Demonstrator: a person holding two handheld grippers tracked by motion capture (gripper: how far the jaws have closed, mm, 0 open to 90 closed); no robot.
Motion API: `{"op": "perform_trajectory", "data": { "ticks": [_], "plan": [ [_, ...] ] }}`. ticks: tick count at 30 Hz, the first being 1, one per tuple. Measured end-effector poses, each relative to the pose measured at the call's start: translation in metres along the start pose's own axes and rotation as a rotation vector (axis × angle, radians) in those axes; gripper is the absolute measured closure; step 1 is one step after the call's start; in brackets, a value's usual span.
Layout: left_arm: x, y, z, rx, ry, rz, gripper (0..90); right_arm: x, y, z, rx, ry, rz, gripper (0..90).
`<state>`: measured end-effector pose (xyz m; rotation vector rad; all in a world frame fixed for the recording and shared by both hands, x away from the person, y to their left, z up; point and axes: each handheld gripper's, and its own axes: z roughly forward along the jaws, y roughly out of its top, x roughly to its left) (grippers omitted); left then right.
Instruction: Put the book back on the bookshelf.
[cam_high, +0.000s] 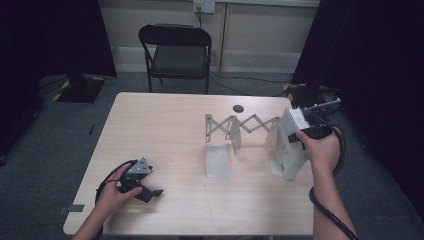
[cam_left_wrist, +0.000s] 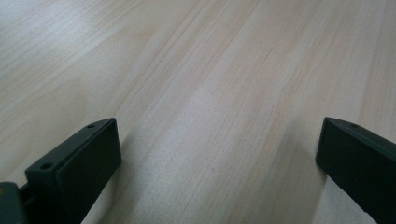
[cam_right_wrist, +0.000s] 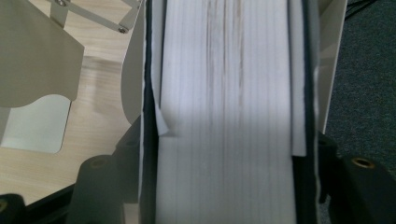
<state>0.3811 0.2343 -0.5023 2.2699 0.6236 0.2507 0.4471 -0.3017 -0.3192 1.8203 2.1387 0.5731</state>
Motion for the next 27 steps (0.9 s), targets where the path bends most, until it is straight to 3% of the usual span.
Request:
{"op": "perform_trajectory", "data": {
  "ticks": [27],
  "plan": [
    [0.000, 0.000, 0.000, 0.000, 0.000, 0.000, 0.0, 0.000, -0.016, -0.005, -0.003, 0.034, -0.025, 34.2]
  ]
}}
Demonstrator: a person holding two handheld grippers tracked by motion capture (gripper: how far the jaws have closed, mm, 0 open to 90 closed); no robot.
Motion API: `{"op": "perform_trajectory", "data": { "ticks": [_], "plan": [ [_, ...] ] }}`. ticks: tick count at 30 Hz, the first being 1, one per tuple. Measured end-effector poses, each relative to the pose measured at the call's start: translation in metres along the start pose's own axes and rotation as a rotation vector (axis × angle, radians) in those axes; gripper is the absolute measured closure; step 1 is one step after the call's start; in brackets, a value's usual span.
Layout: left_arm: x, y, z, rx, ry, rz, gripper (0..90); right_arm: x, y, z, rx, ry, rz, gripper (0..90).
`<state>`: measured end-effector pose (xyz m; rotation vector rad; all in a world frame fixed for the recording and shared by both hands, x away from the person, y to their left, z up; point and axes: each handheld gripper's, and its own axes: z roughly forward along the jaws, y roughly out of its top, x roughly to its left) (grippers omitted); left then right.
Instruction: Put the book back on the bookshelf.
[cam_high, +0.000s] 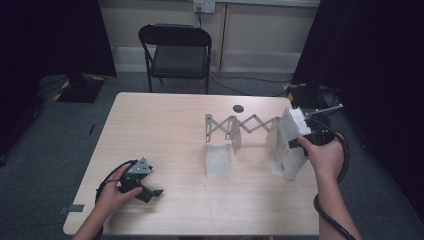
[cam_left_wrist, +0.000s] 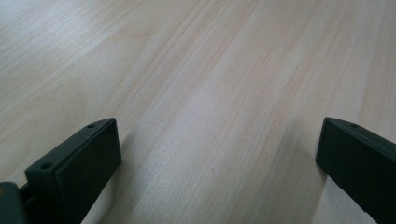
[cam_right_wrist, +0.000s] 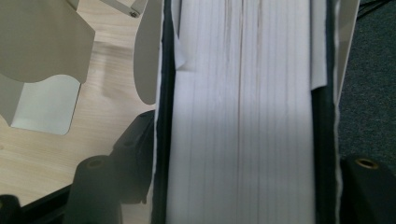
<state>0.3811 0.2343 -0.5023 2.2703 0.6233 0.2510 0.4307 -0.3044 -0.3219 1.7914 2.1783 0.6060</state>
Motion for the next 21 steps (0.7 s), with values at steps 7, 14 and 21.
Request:
{"op": "perform_trajectory", "data": {
  "ticks": [7, 14, 21],
  "plan": [
    [0.000, 0.000, 0.000, 0.000, 0.000, 0.000, 0.0, 0.001, -0.004, -0.003, 0.006, 0.004, -0.009, 33.4],
    [0.000, 0.000, 0.000, 0.000, 0.000, 0.000, 0.0, 0.000, -0.008, -0.005, -0.003, 0.017, -0.006, 32.7],
    [0.000, 0.000, 0.000, 0.000, 0.000, 0.000, 0.0, -0.001, -0.012, -0.007, -0.013, 0.029, -0.006, 32.4]
  ]
}}
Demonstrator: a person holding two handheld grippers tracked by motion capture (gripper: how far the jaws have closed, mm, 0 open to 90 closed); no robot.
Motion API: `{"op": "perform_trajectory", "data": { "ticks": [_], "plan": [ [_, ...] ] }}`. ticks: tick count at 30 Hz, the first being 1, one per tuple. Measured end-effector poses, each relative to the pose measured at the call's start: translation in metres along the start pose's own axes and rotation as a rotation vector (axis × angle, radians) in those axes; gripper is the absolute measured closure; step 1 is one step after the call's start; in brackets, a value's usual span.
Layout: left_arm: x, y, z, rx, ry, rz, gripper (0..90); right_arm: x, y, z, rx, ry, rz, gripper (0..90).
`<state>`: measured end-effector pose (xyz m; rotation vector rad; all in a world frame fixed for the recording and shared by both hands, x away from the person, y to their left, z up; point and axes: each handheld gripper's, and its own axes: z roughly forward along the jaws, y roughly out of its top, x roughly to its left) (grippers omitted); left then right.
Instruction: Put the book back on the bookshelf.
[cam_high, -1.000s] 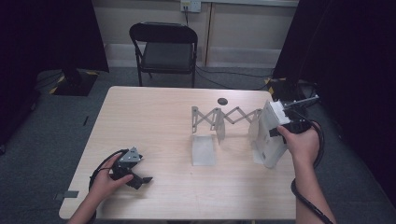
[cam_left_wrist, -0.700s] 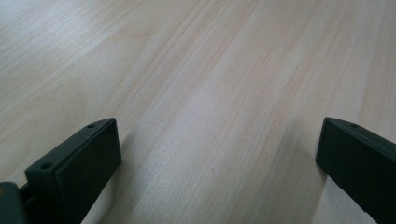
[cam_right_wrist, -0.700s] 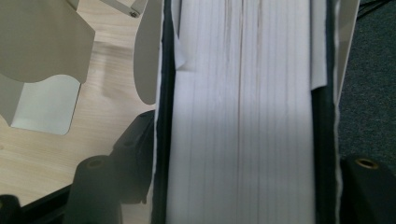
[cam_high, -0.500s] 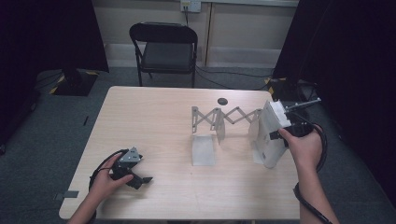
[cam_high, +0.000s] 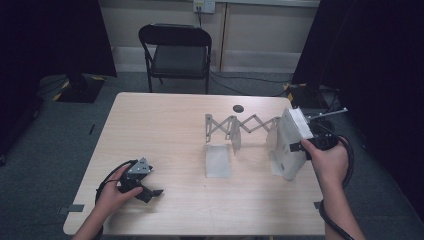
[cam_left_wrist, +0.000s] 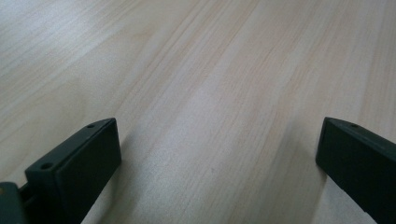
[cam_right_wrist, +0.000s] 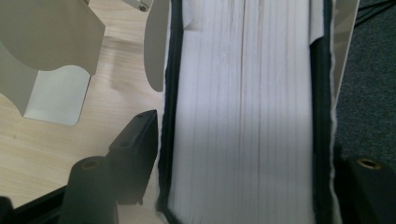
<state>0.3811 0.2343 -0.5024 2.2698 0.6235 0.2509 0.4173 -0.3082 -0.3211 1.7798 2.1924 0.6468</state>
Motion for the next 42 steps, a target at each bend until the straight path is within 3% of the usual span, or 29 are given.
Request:
{"op": "perform_trajectory", "data": {
  "ticks": [20, 42],
  "plan": [
    [0.000, 0.000, 0.000, 0.000, -0.001, 0.000, 0.0, -0.007, -0.019, -0.021, -0.001, 0.014, -0.011, 27.6],
    [0.000, 0.000, 0.000, 0.001, 0.000, 0.000, 0.0, 0.009, -0.047, -0.020, 0.006, 0.075, -0.082, 21.9]
  ]
}}
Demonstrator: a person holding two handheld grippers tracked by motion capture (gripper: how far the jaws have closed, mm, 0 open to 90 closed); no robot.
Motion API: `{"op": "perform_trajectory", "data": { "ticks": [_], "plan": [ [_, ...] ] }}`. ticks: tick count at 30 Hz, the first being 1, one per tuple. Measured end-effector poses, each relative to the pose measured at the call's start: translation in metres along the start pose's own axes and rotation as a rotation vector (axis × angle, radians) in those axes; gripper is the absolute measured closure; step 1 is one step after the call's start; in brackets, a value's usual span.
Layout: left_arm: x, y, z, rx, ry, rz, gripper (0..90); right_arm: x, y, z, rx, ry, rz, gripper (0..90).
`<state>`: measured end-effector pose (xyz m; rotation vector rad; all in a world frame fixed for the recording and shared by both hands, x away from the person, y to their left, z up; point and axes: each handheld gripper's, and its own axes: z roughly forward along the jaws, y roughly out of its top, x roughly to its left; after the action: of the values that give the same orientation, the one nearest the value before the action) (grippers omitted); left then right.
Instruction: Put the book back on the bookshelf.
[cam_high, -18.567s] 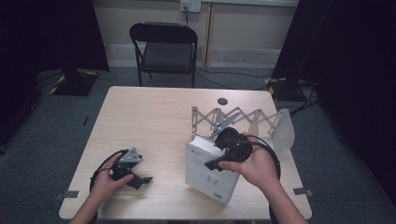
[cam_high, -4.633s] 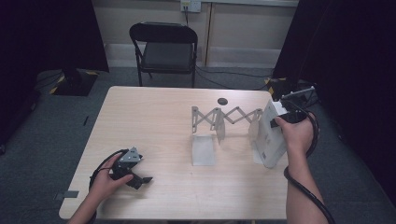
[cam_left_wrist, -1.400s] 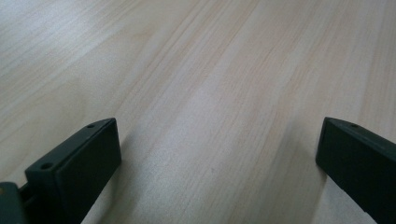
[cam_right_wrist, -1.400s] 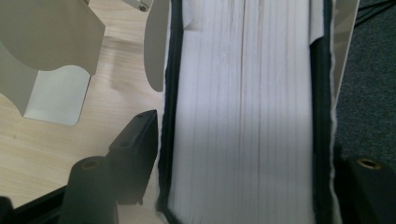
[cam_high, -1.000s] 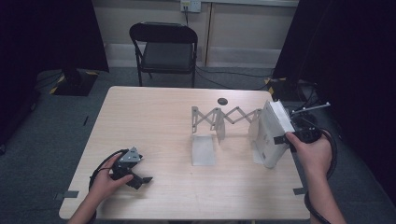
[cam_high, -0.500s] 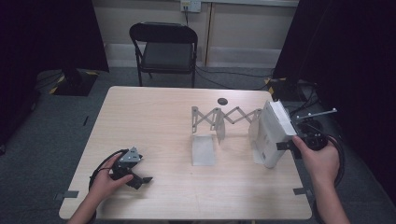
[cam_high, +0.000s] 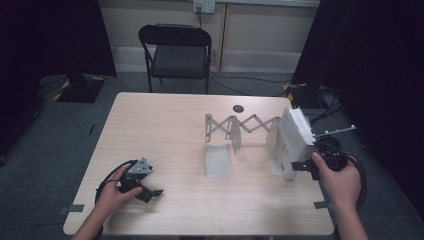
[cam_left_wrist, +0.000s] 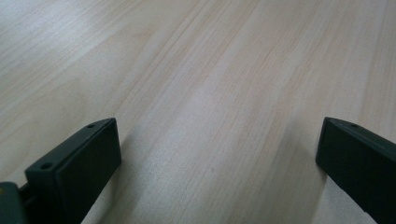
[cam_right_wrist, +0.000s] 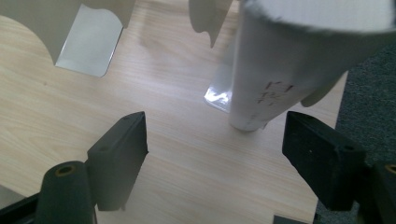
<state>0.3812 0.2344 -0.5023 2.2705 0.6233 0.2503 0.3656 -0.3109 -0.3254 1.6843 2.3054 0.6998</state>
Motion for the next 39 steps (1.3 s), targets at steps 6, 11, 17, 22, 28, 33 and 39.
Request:
{"op": "perform_trajectory", "data": {
  "ticks": [6, 11, 17, 22, 28, 33, 39],
  "plan": [
    [0.000, 0.000, 0.000, 0.000, 0.000, 0.000, 0.0, 0.010, -0.004, 0.008, 0.014, 0.020, -0.031, 21.7],
    [0.000, 0.000, 0.000, 0.000, 0.000, 0.000, 0.0, 0.017, -0.006, 0.013, 0.015, 0.036, -0.056, 21.7],
    [0.000, 0.000, 0.000, 0.000, 0.000, 0.000, 0.0, 0.025, -0.007, 0.020, 0.017, 0.056, -0.081, 21.7],
    [0.000, 0.000, 0.000, 0.000, 0.000, 0.000, 0.0, 0.030, -0.007, 0.025, 0.012, 0.070, -0.094, 21.7],
    [0.000, 0.000, 0.000, 0.000, 0.000, 0.000, 0.0, 0.038, -0.007, 0.030, 0.006, 0.086, -0.114, 21.5],
    [0.000, 0.000, 0.000, 0.000, 0.000, 0.000, 0.0, 0.045, -0.006, 0.035, 0.007, 0.098, -0.131, 21.2],
    [0.000, 0.000, 0.000, 0.000, 0.000, 0.000, 0.0, 0.052, -0.006, 0.043, 0.008, 0.115, -0.148, 20.3]
  ]
}}
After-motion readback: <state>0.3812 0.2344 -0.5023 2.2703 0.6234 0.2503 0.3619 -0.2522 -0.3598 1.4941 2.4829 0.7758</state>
